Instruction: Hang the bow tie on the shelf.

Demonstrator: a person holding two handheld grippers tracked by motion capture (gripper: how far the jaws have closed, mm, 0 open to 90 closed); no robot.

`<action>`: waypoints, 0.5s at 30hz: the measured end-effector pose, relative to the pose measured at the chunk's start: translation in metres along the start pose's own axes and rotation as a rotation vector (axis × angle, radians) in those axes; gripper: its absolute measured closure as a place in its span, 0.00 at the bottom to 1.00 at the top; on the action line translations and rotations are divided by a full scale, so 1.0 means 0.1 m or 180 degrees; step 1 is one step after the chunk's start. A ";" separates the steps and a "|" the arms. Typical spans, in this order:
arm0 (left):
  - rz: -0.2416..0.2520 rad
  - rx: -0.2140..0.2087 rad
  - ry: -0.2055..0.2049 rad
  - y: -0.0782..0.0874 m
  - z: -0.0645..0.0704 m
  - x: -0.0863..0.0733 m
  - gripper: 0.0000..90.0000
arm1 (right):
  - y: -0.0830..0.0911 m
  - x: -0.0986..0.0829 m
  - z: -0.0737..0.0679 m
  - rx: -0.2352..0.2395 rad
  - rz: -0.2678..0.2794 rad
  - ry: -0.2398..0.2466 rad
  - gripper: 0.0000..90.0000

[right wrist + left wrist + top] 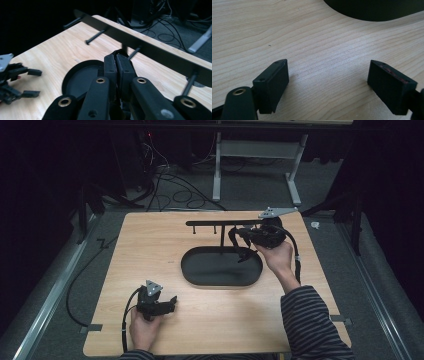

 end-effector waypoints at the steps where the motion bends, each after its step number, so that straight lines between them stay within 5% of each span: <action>1: 0.0001 0.0000 0.0001 0.00 0.00 0.00 0.20 | -0.01 0.00 0.03 -0.0017 -0.0002 -0.0031 0.99; 15: 0.0003 -0.0001 0.0004 0.00 0.00 0.00 0.20 | -0.13 -0.04 0.22 -0.0217 -0.0031 -0.0219 0.98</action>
Point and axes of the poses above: each handheld gripper's, and its own axes: y roughly backward along the jaws, x roughly out of its top, z roughly to its right, the point moved 4 cm from there along -y, roughly forward along the jaws
